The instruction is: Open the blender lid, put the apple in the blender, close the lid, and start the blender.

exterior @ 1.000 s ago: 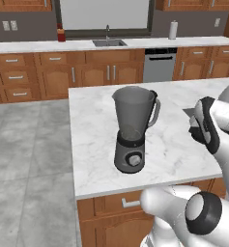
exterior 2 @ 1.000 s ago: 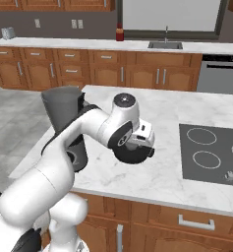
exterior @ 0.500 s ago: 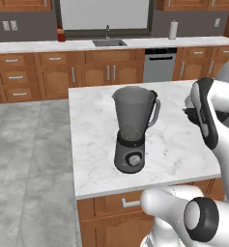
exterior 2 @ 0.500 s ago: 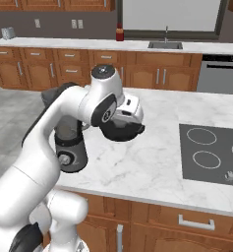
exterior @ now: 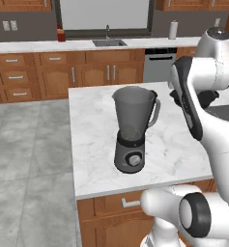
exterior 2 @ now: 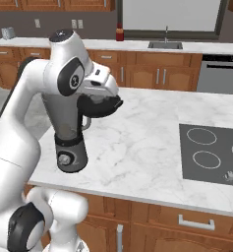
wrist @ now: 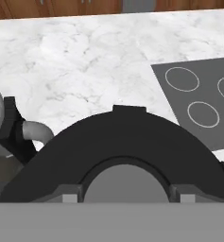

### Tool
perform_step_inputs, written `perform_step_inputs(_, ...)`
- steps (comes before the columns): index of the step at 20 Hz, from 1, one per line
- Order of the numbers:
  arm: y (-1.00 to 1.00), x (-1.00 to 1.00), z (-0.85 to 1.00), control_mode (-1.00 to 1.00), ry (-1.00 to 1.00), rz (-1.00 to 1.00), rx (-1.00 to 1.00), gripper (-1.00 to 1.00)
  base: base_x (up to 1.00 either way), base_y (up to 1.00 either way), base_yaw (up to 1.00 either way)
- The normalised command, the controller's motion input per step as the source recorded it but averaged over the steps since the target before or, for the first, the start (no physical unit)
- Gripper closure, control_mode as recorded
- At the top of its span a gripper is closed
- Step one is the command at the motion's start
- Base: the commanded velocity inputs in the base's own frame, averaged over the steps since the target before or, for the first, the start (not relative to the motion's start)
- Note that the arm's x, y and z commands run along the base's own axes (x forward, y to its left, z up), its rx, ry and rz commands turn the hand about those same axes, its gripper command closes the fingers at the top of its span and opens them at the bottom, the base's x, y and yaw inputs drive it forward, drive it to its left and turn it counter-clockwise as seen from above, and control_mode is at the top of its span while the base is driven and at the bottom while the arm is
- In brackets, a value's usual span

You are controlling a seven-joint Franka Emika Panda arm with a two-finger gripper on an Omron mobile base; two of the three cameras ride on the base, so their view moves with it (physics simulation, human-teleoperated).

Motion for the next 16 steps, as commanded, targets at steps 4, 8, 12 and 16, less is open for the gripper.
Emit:
perform_step_inputs(4,0.70,0.00,0.64,-1.00,0.00,-0.04,-0.05,1.00,0.00,0.00,0.00)
perform_step_inputs(8,0.64,0.00,0.61,-1.00,0.00,-0.03,-0.04,1.00,0.00,0.00,0.00)
perform_step_inputs(12,0.73,0.00,0.29,-1.00,0.00,-0.02,-0.03,1.00,0.00,0.00,0.00)
perform_step_inputs(16,0.85,0.16,-0.01,-1.00,0.04,0.00,-0.02,1.00,0.00,0.00,0.00)
